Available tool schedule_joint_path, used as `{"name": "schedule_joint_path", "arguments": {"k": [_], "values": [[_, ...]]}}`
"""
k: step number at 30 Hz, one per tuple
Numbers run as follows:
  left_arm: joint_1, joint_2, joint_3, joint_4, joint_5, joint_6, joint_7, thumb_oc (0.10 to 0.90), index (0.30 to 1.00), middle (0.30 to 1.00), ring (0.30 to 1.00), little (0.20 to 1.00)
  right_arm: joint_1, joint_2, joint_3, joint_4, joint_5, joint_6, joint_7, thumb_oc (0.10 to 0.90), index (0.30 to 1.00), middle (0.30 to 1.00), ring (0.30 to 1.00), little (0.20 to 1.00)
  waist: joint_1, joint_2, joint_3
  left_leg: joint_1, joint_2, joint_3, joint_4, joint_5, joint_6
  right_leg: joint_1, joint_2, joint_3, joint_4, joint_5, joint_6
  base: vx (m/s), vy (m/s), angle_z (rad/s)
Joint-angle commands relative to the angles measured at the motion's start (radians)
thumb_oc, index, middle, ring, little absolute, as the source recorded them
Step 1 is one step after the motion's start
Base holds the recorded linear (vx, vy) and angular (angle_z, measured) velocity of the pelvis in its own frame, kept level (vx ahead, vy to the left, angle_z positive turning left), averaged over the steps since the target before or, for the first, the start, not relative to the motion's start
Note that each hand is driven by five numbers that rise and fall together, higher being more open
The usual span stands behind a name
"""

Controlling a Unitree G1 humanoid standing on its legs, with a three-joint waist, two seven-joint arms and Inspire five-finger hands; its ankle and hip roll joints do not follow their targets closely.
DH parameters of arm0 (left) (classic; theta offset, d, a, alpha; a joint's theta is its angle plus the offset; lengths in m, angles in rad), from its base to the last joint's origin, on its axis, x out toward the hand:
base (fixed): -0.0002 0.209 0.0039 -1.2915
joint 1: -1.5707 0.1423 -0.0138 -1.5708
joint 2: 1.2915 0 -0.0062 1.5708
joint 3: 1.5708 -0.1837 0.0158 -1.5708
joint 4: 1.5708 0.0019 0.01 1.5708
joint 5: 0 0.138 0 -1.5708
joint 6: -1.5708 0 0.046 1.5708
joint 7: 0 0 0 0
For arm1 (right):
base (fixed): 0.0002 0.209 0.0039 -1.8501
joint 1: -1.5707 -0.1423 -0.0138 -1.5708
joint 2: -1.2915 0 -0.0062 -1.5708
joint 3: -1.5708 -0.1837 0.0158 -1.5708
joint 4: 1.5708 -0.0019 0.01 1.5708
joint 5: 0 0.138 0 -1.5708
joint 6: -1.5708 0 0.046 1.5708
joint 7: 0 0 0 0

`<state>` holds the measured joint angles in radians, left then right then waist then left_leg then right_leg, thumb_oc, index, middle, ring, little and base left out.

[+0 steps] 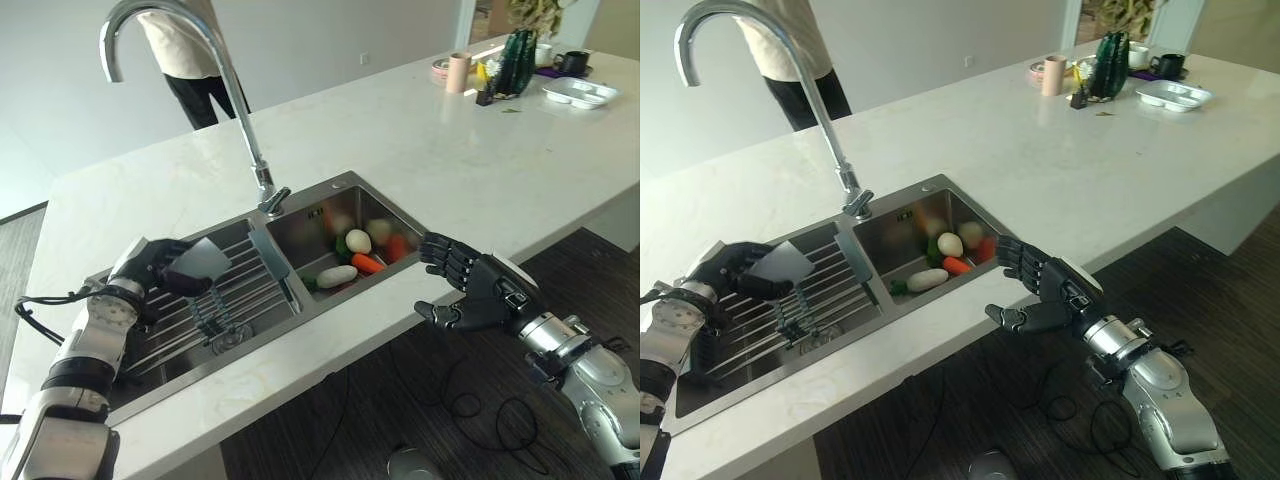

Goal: Place the dishes in the dishwasher.

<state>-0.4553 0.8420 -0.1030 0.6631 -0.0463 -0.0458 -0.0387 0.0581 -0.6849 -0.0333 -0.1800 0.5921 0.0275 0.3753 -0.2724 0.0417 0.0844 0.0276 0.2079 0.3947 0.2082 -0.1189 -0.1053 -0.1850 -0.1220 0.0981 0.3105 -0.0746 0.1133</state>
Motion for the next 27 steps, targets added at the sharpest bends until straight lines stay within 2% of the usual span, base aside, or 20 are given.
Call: {"name": "schedule_joint_path", "arguments": {"k": [1,5,7,11,13,14,19,25,27], "values": [[-0.067,0.101,0.104,-0.089,-0.093,-0.124,0.144,0.4,0.3,0.3,0.3,0.3,-0.05,0.022,-0.103,-0.095,0.02,-0.094,-0.011,0.8,0.9,0.9,0.9,0.9,0.018,0.005,-0.067,-0.058,0.0,-0.134,0.092,-0.056,0.032,0.038,-0.032,-0.067,-0.011,-0.019,0.047,-0.02,-0.009,0.19],[0.003,0.079,0.187,-0.22,-0.189,-0.194,0.148,0.4,0.3,0.3,0.3,0.3,-0.039,0.046,-0.116,-0.102,0.0,-0.09,-0.021,0.8,0.9,0.9,0.9,0.9,0.04,0.0,-0.071,-0.065,-0.002,-0.151,0.092,-0.056,0.031,0.041,-0.039,-0.082,-0.011,-0.023,0.045,-0.02,-0.018,0.14],[0.047,0.052,0.24,-0.349,-0.264,-0.213,0.14,0.4,0.3,0.3,0.3,0.3,-0.027,0.073,-0.129,-0.107,-0.016,-0.089,-0.024,0.8,0.9,0.9,0.9,0.9,0.057,-0.005,-0.076,-0.077,-0.004,-0.164,0.092,-0.048,0.03,0.038,-0.044,-0.093,-0.011,-0.019,0.042,-0.03,-0.037,0.08],[0.101,-0.002,0.287,-0.489,-0.353,-0.228,0.122,0.4,0.3,0.3,0.3,0.3,-0.017,0.107,-0.132,-0.118,-0.041,-0.082,-0.033,0.8,0.9,0.9,0.9,0.9,0.074,-0.009,-0.08,-0.084,-0.007,-0.181,0.092,-0.046,0.03,0.041,-0.05,-0.107,-0.011,-0.022,0.039,0.0,-0.034,0.12],[0.135,-0.06,0.313,-0.569,-0.459,-0.272,0.09,0.4,0.3,0.3,0.3,0.3,-0.011,0.135,-0.129,-0.126,-0.061,-0.083,-0.046,0.8,0.9,0.9,0.9,0.9,0.089,-0.013,-0.081,-0.087,-0.011,-0.194,0.092,-0.047,0.03,0.045,-0.053,-0.116,-0.011,-0.026,0.038,0.02,-0.063,0.24],[0.171,-0.117,0.331,-0.652,-0.515,-0.293,0.074,0.4,0.3,0.3,0.3,0.3,-0.006,0.162,-0.124,-0.136,-0.082,-0.087,-0.06,0.8,0.9,0.9,0.9,0.9,0.099,-0.017,-0.082,-0.091,-0.015,-0.208,0.092,-0.047,0.031,0.048,-0.053,-0.119,-0.011,-0.028,0.035,0.03,-0.088,0.18],[0.257,-0.246,0.341,-0.817,-0.557,-0.349,0.074,0.4,0.3,0.3,0.3,0.3,0.013,0.209,-0.123,-0.173,-0.099,-0.119,-0.094,0.8,0.9,0.9,0.9,0.9,0.127,-0.029,-0.082,-0.102,-0.022,-0.251,0.092,-0.046,0.03,0.056,-0.047,-0.134,-0.011,-0.037,0.025,0.01,-0.122,0.15],[0.322,-0.322,0.329,-0.928,-0.555,-0.341,0.094,0.4,0.3,0.3,0.3,0.3,0.012,0.214,-0.111,-0.233,-0.094,-0.127,-0.137,0.8,0.9,0.9,0.9,0.9,0.165,-0.037,-0.076,-0.116,-0.011,-0.303,0.092,-0.028,0.017,0.072,-0.027,-0.166,-0.011,-0.053,-0.001,-0.01,-0.223,0.24],[0.36,-0.359,0.318,-0.964,-0.559,-0.345,0.101,0.4,0.3,0.3,0.3,0.3,0.001,0.21,-0.098,-0.253,-0.086,-0.154,-0.137,0.8,0.9,0.9,0.9,0.9,0.2,-0.04,-0.064,-0.13,0.001,-0.345,0.092,-0.001,0.0,0.08,-0.003,-0.191,-0.011,-0.066,-0.026,-0.03,-0.35,0.48]]}}
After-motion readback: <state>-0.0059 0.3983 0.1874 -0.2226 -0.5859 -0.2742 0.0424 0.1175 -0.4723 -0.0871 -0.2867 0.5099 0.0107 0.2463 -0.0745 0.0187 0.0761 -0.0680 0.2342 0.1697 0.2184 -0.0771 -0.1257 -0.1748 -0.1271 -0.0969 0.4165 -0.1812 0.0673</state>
